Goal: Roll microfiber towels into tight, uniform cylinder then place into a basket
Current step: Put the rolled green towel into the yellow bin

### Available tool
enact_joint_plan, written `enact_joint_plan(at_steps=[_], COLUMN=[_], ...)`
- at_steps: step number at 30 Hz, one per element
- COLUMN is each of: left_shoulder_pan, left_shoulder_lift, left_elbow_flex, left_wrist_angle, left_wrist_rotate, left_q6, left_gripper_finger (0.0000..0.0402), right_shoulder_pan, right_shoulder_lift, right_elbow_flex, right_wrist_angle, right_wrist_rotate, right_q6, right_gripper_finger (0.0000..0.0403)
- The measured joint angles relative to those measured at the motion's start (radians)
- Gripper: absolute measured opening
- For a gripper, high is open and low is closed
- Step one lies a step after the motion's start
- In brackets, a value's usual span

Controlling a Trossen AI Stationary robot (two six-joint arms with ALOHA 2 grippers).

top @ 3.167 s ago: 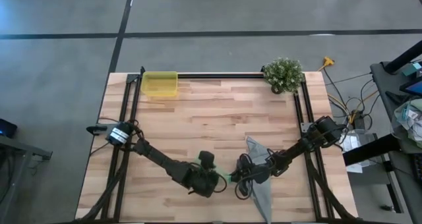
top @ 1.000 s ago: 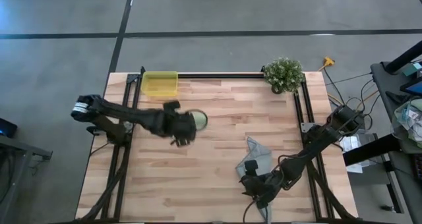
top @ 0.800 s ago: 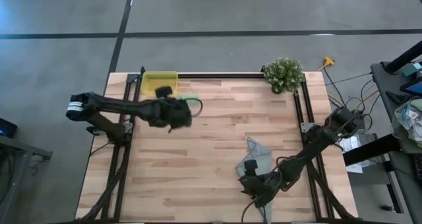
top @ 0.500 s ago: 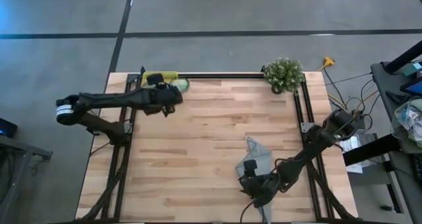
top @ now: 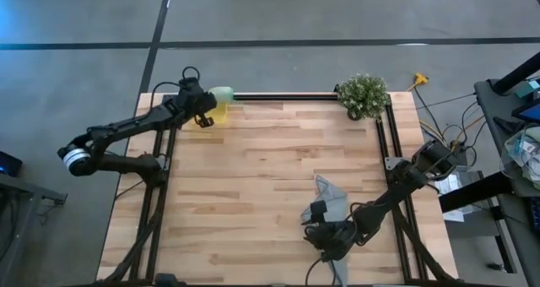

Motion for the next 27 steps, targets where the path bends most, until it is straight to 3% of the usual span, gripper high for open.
enact_joint_plan(at_steps=[10, 15, 24, 27], left_shoulder_pan=[0.061, 0.079, 0.111, 0.111], left_shoulder_lift=[0.101, 0.105, 0.089, 0.077], left_elbow_flex=[-0.040, -0.057, -0.082, -0.078], left_wrist_angle=[0.026, 0.040, 0.032, 0.005], left_wrist_rotate=[0.053, 0.130, 0.121, 0.070], left_q6=[0.043, 0.043, 0.043, 0.014], left_gripper_finger=[0.0027, 0.0027, 0.0027, 0.0027], right_shoulder_pan=[-0.030, -0.029, -0.029, -0.029], right_shoulder_lift=[0.000, 0.000, 0.000, 0.000], right_elbow_flex=[0.000, 0.000, 0.000, -0.001], right_wrist_angle=[-0.006, -0.008, -0.009, -0.009], right_wrist_rotate=[0.008, 0.007, 0.007, 0.007], right_q6=[-0.053, -0.053, -0.056, -0.056], right_gripper_finger=[0.0209, 0.0209, 0.0209, 0.0209])
